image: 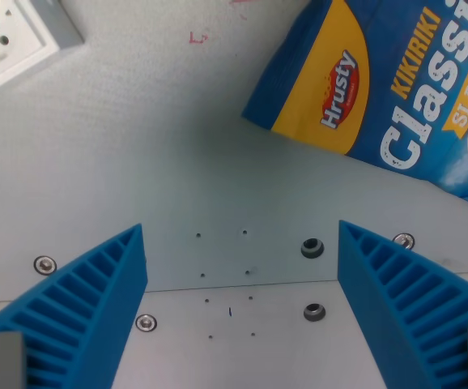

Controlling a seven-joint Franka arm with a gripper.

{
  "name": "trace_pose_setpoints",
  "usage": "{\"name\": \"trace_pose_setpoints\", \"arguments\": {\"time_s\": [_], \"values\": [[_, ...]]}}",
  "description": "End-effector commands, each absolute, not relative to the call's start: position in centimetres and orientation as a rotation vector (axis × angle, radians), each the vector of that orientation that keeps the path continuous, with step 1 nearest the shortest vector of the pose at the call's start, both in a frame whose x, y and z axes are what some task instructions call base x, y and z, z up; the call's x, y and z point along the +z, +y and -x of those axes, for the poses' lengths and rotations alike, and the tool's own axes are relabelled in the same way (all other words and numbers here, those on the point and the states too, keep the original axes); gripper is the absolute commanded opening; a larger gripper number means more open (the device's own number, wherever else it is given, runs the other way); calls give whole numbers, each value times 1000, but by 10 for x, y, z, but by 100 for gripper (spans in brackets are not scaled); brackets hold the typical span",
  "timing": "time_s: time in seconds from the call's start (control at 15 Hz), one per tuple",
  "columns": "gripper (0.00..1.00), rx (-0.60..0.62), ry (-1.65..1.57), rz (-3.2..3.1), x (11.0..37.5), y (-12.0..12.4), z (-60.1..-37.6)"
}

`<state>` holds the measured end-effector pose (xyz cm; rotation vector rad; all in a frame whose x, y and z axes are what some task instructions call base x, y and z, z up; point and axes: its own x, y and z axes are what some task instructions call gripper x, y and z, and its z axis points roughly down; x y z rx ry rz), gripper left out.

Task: Move in base negative y

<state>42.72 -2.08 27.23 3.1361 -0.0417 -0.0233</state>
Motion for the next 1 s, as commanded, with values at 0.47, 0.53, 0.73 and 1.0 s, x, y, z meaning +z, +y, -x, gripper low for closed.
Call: {"name": "trace_pose_setpoints", "arguments": {"time_s": [0.47,0.53,0.73,1.0], "values": [[100,-11,-42,-3136,275,-56,-429],[100,-11,-42,-3136,275,-61,-429],[100,-11,-42,-3136,275,-76,-430],[100,-11,-42,-3136,274,-96,-431]]}}
